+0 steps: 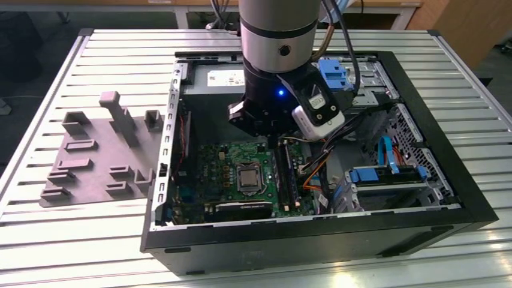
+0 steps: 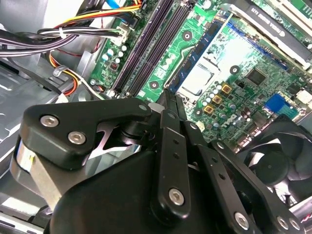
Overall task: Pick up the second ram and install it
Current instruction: 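Insert the second ram into the second slot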
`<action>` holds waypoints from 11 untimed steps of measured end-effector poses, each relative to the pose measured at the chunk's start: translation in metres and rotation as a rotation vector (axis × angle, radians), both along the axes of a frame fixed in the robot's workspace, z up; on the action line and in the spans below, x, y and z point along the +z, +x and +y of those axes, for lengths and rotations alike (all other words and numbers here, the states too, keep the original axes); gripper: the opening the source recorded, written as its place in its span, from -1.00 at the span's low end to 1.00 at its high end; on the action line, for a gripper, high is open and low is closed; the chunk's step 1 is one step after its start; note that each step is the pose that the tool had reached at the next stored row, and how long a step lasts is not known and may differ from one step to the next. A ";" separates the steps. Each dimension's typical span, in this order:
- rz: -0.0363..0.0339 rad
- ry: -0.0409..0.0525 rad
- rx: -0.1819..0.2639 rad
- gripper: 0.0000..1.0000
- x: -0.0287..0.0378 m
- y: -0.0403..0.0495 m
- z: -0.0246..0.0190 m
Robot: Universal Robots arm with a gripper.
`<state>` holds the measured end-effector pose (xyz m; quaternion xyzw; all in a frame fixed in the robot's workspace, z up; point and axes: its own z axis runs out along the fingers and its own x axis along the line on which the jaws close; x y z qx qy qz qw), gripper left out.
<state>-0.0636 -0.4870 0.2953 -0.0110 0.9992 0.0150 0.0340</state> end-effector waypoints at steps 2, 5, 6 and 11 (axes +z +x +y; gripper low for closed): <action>0.0000 0.0000 0.000 -0.77 -0.0011 0.0000 0.0000; 0.0000 0.0000 0.000 -0.77 -0.0027 0.0000 0.0000; 0.0000 0.0000 0.000 -0.77 -0.0032 0.0000 0.0000; 0.0000 0.0001 0.000 -0.77 -0.0055 0.0000 0.0000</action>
